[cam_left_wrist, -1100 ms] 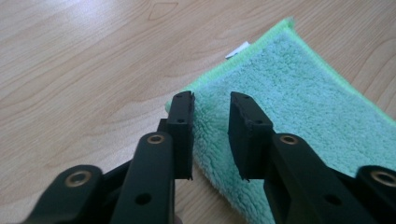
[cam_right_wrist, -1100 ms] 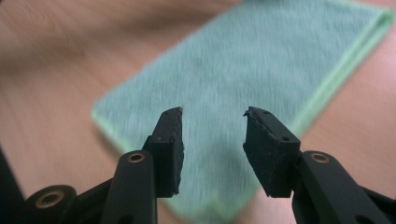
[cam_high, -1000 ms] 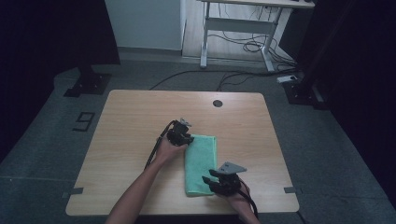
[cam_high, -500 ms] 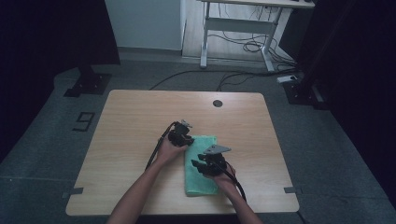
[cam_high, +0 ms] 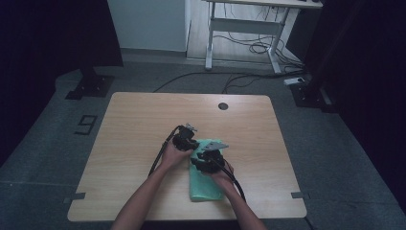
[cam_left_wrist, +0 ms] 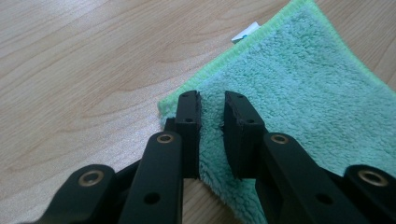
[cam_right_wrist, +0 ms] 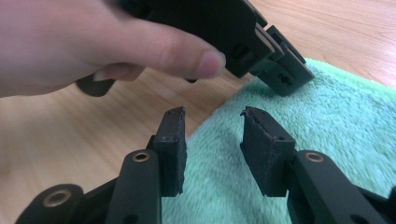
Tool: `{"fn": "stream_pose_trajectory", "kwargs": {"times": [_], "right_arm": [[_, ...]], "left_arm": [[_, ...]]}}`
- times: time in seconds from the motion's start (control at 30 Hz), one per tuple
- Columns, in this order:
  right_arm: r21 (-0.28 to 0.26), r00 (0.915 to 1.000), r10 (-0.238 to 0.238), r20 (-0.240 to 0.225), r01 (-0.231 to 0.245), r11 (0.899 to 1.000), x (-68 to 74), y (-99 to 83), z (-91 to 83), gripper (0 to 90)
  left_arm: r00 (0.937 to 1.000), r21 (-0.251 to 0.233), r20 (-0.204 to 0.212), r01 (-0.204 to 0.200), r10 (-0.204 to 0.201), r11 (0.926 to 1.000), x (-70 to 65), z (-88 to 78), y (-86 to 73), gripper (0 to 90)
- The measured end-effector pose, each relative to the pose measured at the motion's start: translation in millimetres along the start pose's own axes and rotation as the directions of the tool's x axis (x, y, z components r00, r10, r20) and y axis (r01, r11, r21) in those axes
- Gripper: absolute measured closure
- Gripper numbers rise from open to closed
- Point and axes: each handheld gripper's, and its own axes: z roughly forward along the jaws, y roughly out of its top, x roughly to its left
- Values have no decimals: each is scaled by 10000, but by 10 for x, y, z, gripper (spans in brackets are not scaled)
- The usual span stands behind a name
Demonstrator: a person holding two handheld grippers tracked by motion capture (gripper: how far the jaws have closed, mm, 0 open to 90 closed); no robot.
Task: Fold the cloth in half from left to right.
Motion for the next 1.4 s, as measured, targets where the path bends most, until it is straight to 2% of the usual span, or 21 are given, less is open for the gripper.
{"fn": "stream_pose_trajectory", "kwargs": {"times": [0.1,0.27,0.33,0.5,0.57,0.67,0.77,1.03,1.13,1.4], "right_arm": [[248,9999,-48,155,45,9997,-10,27,108,592],[715,9991,-300,289,279,9970,5,-11,177,591],[725,9987,-394,320,370,9967,25,-45,175,590],[735,9973,-673,285,650,9952,99,-126,100,582],[764,9950,-963,258,941,9926,179,-182,53,565],[784,9931,-1150,228,1129,9905,232,-217,20,555],[832,9915,-1303,-4,1299,9880,315,-283,-50,541],[658,9881,-1490,-378,1512,9863,474,-477,-228,528],[589,9868,-1583,-352,1602,9853,510,-517,-265,528],[542,9843,-1648,-632,1683,9843,588,-631,-386,527]], "left_arm": [[10000,4,4,-36,36,10000,3,-3,-6,764],[10000,-1,-32,-2,2,10000,0,-1,-7,765],[10000,33,-58,10,-10,10000,-5,-2,-5,766],[10000,5,-86,44,-44,10000,-9,3,-4,766],[9999,22,-107,32,-32,10000,-12,2,-3,763],[9999,29,-144,35,-35,10000,-19,3,-2,761],[9999,33,-148,36,-35,10000,-20,3,-1,760],[9999,24,-124,76,-75,10000,-19,2,-4,757],[9999,21,-129,71,-71,10000,-21,3,-3,755],[9998,26,-130,117,-117,9999,-24,2,-4,753]]}}
